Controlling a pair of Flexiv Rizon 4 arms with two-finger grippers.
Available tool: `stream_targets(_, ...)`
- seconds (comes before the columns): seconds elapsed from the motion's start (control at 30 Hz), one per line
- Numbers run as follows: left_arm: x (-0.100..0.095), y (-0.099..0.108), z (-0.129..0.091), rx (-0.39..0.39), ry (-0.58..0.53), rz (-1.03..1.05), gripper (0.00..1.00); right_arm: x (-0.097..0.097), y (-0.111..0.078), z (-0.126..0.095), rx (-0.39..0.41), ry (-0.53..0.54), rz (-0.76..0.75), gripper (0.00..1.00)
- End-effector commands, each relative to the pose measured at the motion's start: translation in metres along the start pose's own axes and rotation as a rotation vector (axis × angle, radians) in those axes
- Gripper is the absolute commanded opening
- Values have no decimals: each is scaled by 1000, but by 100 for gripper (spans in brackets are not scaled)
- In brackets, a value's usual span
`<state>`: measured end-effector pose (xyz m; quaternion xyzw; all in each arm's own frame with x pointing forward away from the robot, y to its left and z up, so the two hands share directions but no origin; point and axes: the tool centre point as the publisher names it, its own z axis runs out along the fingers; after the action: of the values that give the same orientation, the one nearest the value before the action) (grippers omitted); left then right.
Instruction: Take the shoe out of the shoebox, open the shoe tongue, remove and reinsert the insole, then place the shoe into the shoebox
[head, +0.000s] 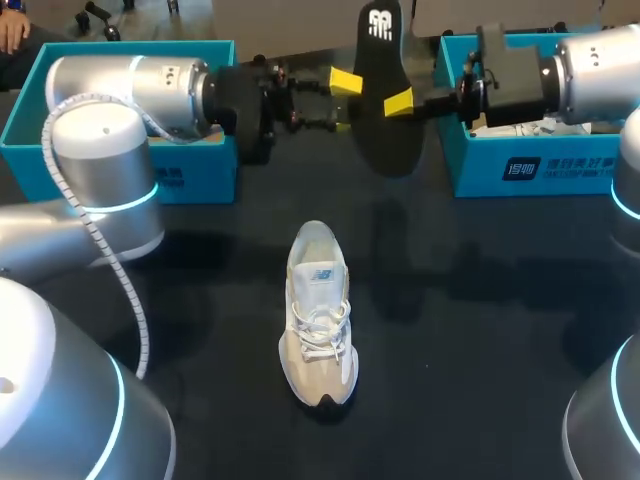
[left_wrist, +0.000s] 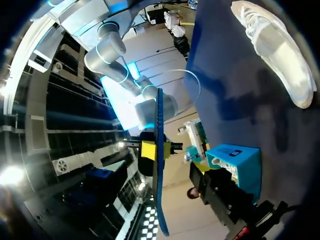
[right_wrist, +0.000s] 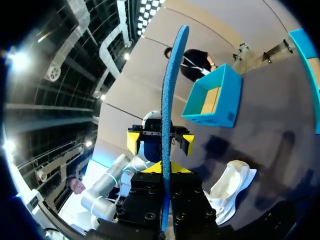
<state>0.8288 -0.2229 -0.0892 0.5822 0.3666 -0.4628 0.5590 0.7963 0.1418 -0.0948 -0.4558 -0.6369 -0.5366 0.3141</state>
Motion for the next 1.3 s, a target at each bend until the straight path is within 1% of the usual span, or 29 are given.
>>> stream_targets(0.03, -2, -5, -19, -7, 54, -52, 100, 2, -1, -6, -7, -20, -15, 0)
stream_targets(0.1, 1, -6, -25, -7, 93, -99, 100, 2, -1, -7, -11, -29, -34, 0)
stream_targets(0.13, 5, -7, -30, -24, 111, -185, 100, 2, -1, -8, -16, -37, -53, 0)
stream_targets(0.17, 7, -6, -34, -21, 159, -202, 100, 3, 0, -9, -14, -40, -80, 0)
stream_targets(0.2, 10, -7, -37, -28, 160, -262, 100, 4, 0, -9, -10, -54, -94, 0)
stream_targets(0.27, 14, -7, -42, -38, 203, -308, 100, 5, 1, -8, -13, -51, -143, 0)
stream_targets(0.33, 16, -8, -46, -53, 219, -439, 100, 6, 2, -8, -12, -61, -166, 0)
stream_targets(0.37, 17, -8, -48, -67, 203, -492, 100, 7, 2, -8, -5, -65, -182, 0)
stream_targets(0.4, 17, -8, -49, -69, 214, -501, 100, 7, 3, -8, 0, -66, -189, 0)
stream_targets(0.47, 19, -9, -52, -89, 214, -612, 100, 9, 4, -7, 8, -66, -208, 0)
stream_targets(0.5, 21, -8, -54, -91, 243, -638, 100, 9, 5, -7, 23, -69, -214, 0)
stream_targets(0.53, 22, -9, -54, -96, 240, -680, 100, 9, 6, -7, 26, -82, -203, 0)
stream_targets(0.57, 23, -10, -56, -110, 225, -775, 100, 9, 7, -7, 36, -100, -183, 0)
stream_targets(0.73, 30, -13, -64, -147, 244, -987, 100, 9, 7, -7, 36, -100, -183, 0)
stream_targets(0.93, 36, -14, -77, -155, 298, -1135, 100, 9, 7, -7, 36, -100, -183, 0)
stream_targets(1.0, 38, -14, -81, -161, 327, -1155, 100, 9, 7, -7, 36, -100, -183, 0)
stream_targets(1.17, 44, -17, -90, -166, 349, -1322, 100, 9, 7, -7, 36, -100, -183, 0)
stream_targets(1.27, 48, -24, -94, -158, 363, -1411, 100, 9, 7, -7, 36, -100, -183, 0)
stream_targets(1.3, 49, -26, -94, -156, 363, -1444, 100, 6, 6, -8, 29, -92, -199, 0)
